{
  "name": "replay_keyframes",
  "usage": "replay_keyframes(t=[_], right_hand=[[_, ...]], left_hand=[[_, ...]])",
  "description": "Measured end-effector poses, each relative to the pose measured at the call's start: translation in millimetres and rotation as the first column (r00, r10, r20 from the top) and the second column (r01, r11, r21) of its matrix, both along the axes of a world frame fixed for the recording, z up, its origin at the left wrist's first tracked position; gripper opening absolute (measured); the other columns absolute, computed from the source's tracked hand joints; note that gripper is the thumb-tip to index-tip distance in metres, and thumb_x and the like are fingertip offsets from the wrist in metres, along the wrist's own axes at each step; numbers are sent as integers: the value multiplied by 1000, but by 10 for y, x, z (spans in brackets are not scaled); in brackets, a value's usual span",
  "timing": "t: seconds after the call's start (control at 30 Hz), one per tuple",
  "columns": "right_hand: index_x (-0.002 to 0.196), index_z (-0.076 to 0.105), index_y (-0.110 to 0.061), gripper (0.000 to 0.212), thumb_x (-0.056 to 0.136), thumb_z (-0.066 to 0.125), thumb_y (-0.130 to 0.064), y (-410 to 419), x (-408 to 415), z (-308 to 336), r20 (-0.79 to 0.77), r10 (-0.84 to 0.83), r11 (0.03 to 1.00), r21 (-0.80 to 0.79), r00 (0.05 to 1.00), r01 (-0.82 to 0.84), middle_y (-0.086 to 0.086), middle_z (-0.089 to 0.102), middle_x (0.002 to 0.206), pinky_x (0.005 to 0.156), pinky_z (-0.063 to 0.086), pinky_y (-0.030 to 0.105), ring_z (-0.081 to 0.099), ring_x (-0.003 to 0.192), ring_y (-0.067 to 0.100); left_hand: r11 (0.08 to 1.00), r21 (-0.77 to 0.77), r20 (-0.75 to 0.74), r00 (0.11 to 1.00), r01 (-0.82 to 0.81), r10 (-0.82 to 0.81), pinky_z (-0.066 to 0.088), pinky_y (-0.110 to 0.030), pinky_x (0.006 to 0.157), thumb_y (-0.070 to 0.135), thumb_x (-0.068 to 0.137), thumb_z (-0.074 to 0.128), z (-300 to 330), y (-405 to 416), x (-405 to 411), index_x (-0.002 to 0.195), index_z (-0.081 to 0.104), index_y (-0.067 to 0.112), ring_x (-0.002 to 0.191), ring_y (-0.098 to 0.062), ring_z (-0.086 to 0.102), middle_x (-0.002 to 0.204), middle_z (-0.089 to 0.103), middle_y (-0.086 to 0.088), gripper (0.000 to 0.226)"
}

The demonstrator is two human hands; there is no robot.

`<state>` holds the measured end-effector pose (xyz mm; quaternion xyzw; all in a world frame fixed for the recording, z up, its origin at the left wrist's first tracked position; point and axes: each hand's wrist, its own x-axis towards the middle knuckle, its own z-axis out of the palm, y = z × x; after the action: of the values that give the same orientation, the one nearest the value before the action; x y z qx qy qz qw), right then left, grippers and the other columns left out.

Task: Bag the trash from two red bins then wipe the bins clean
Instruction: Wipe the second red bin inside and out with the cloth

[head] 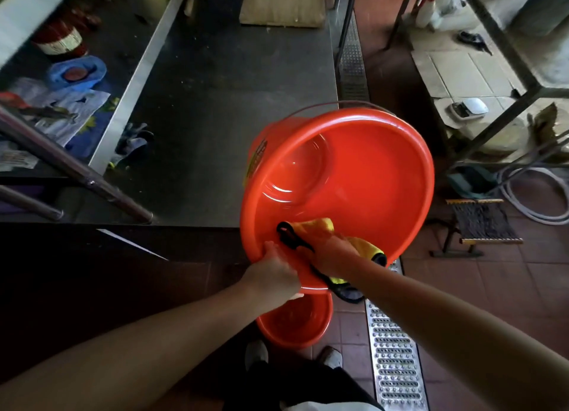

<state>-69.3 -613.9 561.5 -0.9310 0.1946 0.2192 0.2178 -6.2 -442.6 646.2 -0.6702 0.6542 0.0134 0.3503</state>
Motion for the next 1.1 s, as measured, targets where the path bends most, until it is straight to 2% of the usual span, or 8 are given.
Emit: replay_keyframes(t=[0.17,0.27,0.4,0.5,0.6,0.8,0.97,1.1], right_hand=[[152,30,-33,50,103,39,-41,-429,4,-151,-44,-55,947,-319,997,39,2,32,160,117,17,47,24,148,26],[144,40,-31,43,103,40,-43,-172,222,-209,8,-172,965,-198,985,170,2,43,151,111,24,47,32,142,26],[152,32,-42,52,101,38,-55,4,248,-272,58,-141,990,28,988,140,-4,39,157,113,26,47,38,142,26],[154,26,-44,54,102,38,-54,-358,171,-343,41,-24,990,-136,999,29,-2,33,161,117,21,45,31,146,26],[152,33,-34,51,102,41,-46,-521,307,-478,37,-56,956,-286,998,64,1,34,158,115,17,46,22,148,25],[149,38,-35,49,102,39,-50,-438,664,-770,68,-65,989,-125,996,73,-2,39,156,113,19,51,29,145,25],[142,45,-36,42,102,42,-47,-613,873,-881,148,-60,991,-113,987,77,-1,52,146,108,27,46,47,132,30],[145,41,-38,43,102,40,-48,-527,862,-888,94,-64,993,-98,994,73,-3,44,152,110,26,47,44,134,31]], left_hand=[[997,45,26,998,57,-59,47,-64,89,40,97,42,-126,-121,-128,112,68,-1,103,-52,61,109,65,-34,51],[997,79,44,999,1,-5,53,-62,79,43,88,54,-97,-172,-149,99,75,1,92,-50,66,96,69,-31,48],[998,-60,72,997,11,-6,57,-52,68,46,67,73,-147,-91,-102,79,79,4,75,-43,70,79,72,-26,44],[989,-137,70,996,56,-47,59,-49,70,56,66,73,-178,-54,-97,80,79,7,76,-40,71,81,72,-24,51],[987,-143,79,995,68,-57,59,-49,72,56,71,70,-230,-70,-146,85,79,6,79,-40,71,84,72,-24,53],[990,-132,133,990,57,-39,58,-49,71,60,68,71,-315,-76,-135,88,77,0,81,-44,70,87,71,-29,64],[994,-73,163,984,83,-70,57,-51,71,46,73,69,-272,-156,-108,92,75,-3,82,-45,69,90,70,-31,53],[993,-31,153,982,117,-111,58,-47,73,44,74,67,-138,-127,-62,90,78,4,82,-39,71,89,73,-24,44]])
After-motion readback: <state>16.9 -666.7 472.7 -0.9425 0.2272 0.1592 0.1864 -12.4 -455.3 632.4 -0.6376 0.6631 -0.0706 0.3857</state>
